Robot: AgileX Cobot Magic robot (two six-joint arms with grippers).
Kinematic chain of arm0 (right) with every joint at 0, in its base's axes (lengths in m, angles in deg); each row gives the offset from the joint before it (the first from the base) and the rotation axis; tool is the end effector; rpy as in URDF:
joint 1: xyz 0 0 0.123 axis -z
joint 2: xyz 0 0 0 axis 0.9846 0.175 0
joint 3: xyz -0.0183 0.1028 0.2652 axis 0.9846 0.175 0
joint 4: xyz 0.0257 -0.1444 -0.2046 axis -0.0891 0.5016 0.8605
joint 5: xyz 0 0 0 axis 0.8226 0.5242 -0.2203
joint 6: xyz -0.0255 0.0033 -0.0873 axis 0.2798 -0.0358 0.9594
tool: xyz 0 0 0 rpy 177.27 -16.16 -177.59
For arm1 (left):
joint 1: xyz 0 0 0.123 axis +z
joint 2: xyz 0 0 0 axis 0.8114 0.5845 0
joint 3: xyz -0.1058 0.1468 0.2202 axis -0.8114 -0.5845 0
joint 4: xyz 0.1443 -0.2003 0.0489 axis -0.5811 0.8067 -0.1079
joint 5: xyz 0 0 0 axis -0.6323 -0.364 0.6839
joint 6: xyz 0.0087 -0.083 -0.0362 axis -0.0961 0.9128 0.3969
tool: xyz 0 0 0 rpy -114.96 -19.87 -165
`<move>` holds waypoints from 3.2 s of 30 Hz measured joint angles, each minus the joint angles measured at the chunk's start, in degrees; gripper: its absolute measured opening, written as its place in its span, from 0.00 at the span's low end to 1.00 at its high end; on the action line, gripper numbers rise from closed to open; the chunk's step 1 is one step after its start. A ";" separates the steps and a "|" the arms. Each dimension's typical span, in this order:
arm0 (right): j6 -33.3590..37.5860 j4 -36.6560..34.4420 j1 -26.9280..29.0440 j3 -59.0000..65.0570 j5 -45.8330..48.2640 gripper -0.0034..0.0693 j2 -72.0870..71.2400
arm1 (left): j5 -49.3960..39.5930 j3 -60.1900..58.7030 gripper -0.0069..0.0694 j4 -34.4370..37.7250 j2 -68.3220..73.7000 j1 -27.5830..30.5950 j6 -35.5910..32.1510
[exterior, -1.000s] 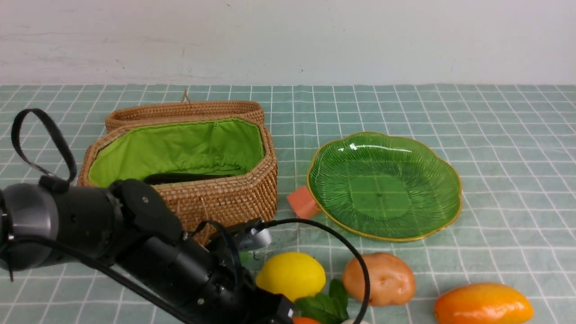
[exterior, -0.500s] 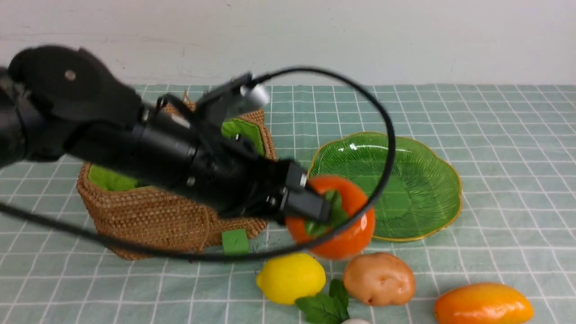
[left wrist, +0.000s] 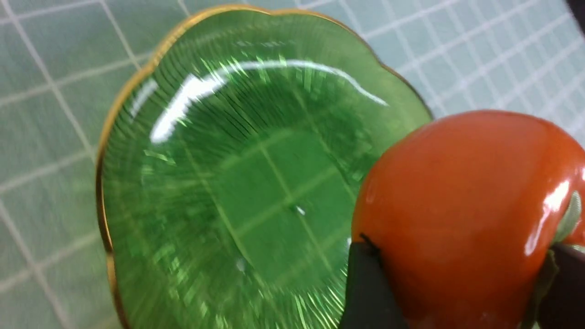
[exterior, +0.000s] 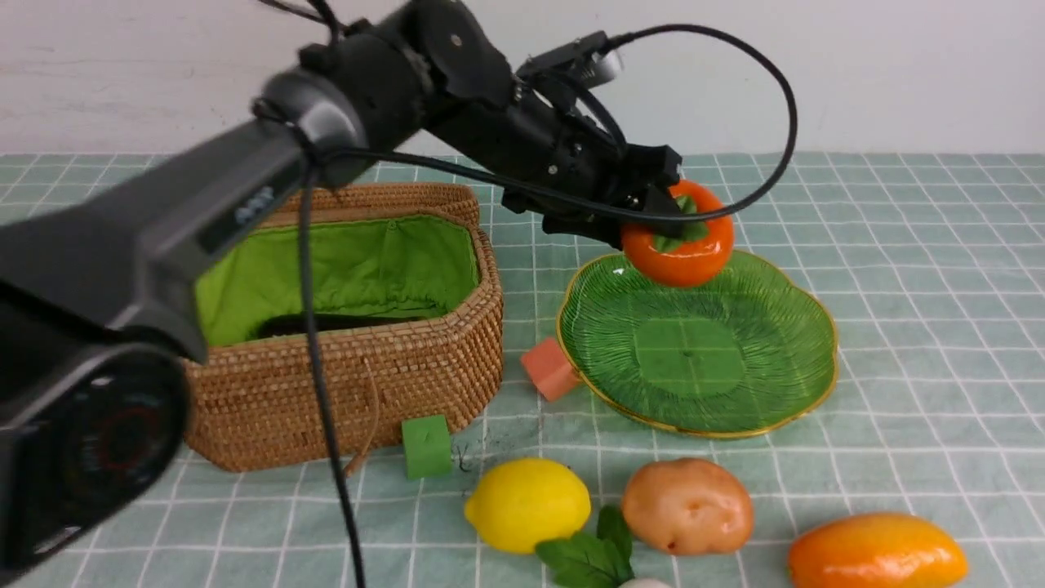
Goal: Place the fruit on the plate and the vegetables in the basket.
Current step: Grab a tomato with your left arm and place it on the plate on the right, then grab a lemon with your left arm and place it on the plate on the right
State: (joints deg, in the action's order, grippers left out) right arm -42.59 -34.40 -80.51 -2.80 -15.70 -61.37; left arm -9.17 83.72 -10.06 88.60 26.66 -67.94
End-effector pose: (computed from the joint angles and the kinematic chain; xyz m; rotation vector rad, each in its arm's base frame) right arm 0.0517 0.0059 0.1735 -0.2138 1.8683 -0.0570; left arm 0.4473 -0.2773 0.2795 0.4231 2.3945 -0.8971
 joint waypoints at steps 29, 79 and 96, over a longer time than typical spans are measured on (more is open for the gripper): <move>0.00 0.05 0.00 0.00 0.00 0.38 0.00 | -20.09 -4.59 0.81 -16.38 -22.37 -0.90 -13.30; -0.05 0.05 0.00 0.00 0.00 0.38 0.00 | 3.11 -30.51 0.78 -28.79 -22.98 -10.62 -27.07; -0.05 0.10 0.00 0.00 0.00 0.38 0.00 | 30.85 -29.81 0.78 -17.17 -7.29 -10.62 -26.42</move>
State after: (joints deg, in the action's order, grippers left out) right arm -42.65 -34.30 -80.51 -2.80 -15.70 -61.37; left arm 21.68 53.91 -27.23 81.31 16.05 -94.36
